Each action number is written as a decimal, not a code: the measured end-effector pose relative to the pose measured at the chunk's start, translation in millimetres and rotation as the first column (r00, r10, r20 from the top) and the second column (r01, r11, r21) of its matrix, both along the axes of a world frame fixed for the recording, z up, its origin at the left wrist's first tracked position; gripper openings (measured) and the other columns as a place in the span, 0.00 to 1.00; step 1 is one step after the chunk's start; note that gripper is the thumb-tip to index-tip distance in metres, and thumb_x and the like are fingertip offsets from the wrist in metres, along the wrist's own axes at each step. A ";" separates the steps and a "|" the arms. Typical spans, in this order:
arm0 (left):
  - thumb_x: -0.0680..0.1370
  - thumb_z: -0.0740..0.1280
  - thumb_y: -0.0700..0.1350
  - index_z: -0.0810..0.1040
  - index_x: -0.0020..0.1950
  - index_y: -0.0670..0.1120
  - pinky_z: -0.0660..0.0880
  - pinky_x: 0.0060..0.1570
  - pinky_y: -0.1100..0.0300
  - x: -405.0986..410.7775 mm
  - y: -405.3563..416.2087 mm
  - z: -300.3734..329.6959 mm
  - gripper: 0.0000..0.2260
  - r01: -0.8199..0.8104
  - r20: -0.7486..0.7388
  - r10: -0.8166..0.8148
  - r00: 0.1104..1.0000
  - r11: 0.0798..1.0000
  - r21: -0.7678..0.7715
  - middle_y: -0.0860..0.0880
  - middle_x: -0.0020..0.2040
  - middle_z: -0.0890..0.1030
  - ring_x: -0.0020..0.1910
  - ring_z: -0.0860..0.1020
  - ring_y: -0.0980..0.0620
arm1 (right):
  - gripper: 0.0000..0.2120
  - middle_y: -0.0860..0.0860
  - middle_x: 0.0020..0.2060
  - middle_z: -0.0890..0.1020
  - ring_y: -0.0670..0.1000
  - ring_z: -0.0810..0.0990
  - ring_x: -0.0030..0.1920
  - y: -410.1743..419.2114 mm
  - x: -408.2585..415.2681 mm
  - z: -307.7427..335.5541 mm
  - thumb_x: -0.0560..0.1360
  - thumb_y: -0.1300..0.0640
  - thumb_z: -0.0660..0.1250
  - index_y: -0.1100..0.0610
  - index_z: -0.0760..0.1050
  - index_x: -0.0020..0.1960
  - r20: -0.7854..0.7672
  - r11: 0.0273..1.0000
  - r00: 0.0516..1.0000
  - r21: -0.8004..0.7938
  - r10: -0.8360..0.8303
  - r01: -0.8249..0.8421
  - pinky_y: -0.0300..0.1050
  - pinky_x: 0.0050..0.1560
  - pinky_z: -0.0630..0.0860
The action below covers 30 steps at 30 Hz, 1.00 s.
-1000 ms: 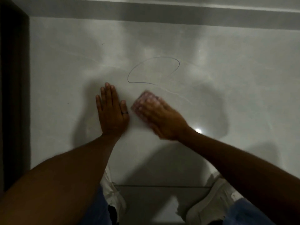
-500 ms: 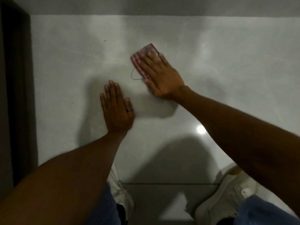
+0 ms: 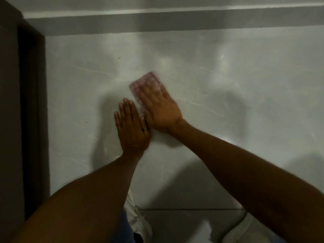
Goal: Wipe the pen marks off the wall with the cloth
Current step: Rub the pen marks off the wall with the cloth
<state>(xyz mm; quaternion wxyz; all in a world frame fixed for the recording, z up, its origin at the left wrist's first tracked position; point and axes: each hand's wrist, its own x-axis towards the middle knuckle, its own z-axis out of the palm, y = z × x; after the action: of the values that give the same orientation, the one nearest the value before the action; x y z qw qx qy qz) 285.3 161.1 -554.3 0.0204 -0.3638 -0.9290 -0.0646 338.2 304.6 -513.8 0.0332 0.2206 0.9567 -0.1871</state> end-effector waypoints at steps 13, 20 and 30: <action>0.88 0.51 0.50 0.60 0.85 0.37 0.57 0.84 0.38 -2.6 -1.2 -3.0 0.28 -0.004 0.088 0.002 0.996 1.000 0.023 0.39 0.85 0.62 0.86 0.60 0.39 | 0.28 0.55 0.84 0.66 0.59 0.59 0.86 20.9 58.5 -13.0 0.85 0.51 0.58 0.55 0.63 0.84 -0.089 0.993 0.989 -0.001 -0.116 0.117 0.65 0.86 0.58; 0.87 0.51 0.50 0.60 0.85 0.37 0.56 0.84 0.38 -2.9 -1.8 -4.0 0.28 0.006 0.109 -0.009 0.994 0.999 0.032 0.38 0.86 0.62 0.86 0.59 0.39 | 0.30 0.55 0.86 0.61 0.59 0.56 0.87 -47.5 146.5 -13.1 0.85 0.50 0.56 0.54 0.57 0.85 -0.096 0.994 0.992 -0.063 0.079 -0.085 0.66 0.84 0.60; 0.88 0.50 0.50 0.60 0.85 0.38 0.55 0.85 0.40 -5.1 -3.7 -8.3 0.28 0.013 0.082 -0.015 0.996 0.999 0.033 0.39 0.86 0.61 0.86 0.59 0.39 | 0.29 0.55 0.84 0.65 0.59 0.59 0.86 98.0 223.6 -23.1 0.84 0.48 0.54 0.55 0.62 0.84 -0.049 0.804 0.803 0.035 0.594 -0.593 0.63 0.86 0.57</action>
<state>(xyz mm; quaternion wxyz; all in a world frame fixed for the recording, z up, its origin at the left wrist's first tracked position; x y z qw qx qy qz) 280.2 157.3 -562.6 -0.0125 -0.3670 -0.9253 -0.0947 561.8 402.5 -536.8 0.0605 -0.0949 0.9799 -0.1650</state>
